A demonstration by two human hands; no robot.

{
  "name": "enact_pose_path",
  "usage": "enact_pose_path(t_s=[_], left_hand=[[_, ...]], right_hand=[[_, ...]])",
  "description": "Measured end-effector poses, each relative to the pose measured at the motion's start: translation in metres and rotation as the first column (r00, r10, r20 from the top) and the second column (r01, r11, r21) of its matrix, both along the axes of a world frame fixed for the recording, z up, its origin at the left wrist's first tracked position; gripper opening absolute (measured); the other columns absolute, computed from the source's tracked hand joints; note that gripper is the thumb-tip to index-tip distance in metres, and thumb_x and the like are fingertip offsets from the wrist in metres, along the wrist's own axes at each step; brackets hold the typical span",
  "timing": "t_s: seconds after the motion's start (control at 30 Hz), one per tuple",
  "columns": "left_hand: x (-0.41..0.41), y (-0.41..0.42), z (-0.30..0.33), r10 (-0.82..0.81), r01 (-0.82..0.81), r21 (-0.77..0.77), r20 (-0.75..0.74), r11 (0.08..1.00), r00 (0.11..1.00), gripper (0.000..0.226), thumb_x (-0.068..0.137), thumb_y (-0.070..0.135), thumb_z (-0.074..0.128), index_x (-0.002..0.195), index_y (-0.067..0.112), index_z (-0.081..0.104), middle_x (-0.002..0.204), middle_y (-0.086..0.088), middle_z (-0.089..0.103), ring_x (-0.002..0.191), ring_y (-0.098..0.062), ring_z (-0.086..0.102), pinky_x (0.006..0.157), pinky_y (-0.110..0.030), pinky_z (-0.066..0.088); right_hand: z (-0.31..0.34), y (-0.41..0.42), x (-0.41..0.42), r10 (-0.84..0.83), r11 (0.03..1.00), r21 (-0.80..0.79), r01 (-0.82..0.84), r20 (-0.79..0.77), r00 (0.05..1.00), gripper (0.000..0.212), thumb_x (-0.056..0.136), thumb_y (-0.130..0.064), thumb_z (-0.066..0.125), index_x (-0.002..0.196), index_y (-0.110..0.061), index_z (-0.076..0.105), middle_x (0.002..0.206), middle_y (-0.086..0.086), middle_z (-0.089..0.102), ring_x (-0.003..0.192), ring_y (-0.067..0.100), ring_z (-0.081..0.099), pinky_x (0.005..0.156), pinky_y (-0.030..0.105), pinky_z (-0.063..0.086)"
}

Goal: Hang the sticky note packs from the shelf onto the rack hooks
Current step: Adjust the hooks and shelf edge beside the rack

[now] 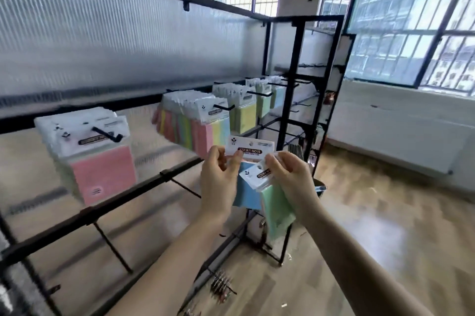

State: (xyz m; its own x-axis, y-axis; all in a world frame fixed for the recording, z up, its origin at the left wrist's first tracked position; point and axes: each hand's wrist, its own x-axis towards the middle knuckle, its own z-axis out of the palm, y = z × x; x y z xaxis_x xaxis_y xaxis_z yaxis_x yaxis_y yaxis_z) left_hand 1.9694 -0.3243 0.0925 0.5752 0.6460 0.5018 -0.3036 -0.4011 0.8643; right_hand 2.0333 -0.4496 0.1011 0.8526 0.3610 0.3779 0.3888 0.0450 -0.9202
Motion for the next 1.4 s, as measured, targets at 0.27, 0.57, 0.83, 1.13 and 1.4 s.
enact_pose_path(t_s=[0.27,0.57,0.83,1.13,1.4], left_hand=[[0.085,-0.010,-0.004,-0.198,0.194,-0.088,-0.042,0.977,0.979,0.018,0.088,0.034,0.064,0.081,0.026,0.049,0.079,0.001,0.060,0.072,-0.007,0.059,0.061,-0.011,0.045],[0.185,-0.039,0.010,-0.344,0.325,-0.164,-0.107,0.931,0.933,0.028,0.067,0.064,0.067,0.068,0.036,0.061,0.071,-0.001,0.068,0.071,-0.031,0.067,0.065,-0.048,0.054],[0.292,-0.077,0.028,-0.272,0.260,-0.115,-0.103,0.959,0.957,0.044,0.086,0.044,0.063,0.098,0.002,0.060,0.097,-0.027,0.066,0.090,-0.043,0.064,0.084,-0.058,0.050],[0.385,-0.085,0.058,-0.147,0.149,0.003,-0.118,0.989,0.982,0.052,0.081,0.054,0.051,0.082,0.003,0.061,0.073,-0.010,0.057,0.068,-0.017,0.052,0.064,-0.032,0.038],[0.452,-0.059,0.067,-0.061,0.064,0.019,-0.113,0.998,0.992,0.055,0.095,0.041,0.051,0.085,-0.012,0.057,0.073,-0.014,0.059,0.066,-0.019,0.052,0.063,-0.034,0.037]], right_hand=[[-0.002,-0.020,0.065,-0.096,0.992,0.073,0.099,-0.042,0.994,0.016,0.092,-0.025,0.063,0.078,-0.018,0.067,0.079,0.012,0.068,0.064,0.020,0.060,0.061,0.030,0.045],[0.001,-0.052,0.172,-0.035,0.984,0.171,0.052,-0.103,0.994,0.015,0.090,-0.019,0.064,0.077,-0.015,0.069,0.075,0.008,0.070,0.062,0.015,0.060,0.056,0.023,0.046],[0.014,-0.079,0.301,0.044,0.994,0.104,-0.040,-0.042,0.998,0.018,0.089,-0.025,0.066,0.073,-0.019,0.068,0.071,0.004,0.070,0.060,0.011,0.059,0.054,0.022,0.045],[0.049,-0.073,0.404,0.039,0.999,0.017,-0.041,0.091,0.995,0.046,0.089,-0.035,0.065,0.079,0.008,0.055,0.069,0.021,0.060,0.060,0.016,0.047,0.057,0.031,0.035],[0.062,-0.051,0.466,0.016,1.000,-0.004,-0.016,0.151,0.988,0.048,0.089,-0.033,0.066,0.072,0.008,0.046,0.068,0.023,0.053,0.059,0.016,0.042,0.058,0.030,0.031]])
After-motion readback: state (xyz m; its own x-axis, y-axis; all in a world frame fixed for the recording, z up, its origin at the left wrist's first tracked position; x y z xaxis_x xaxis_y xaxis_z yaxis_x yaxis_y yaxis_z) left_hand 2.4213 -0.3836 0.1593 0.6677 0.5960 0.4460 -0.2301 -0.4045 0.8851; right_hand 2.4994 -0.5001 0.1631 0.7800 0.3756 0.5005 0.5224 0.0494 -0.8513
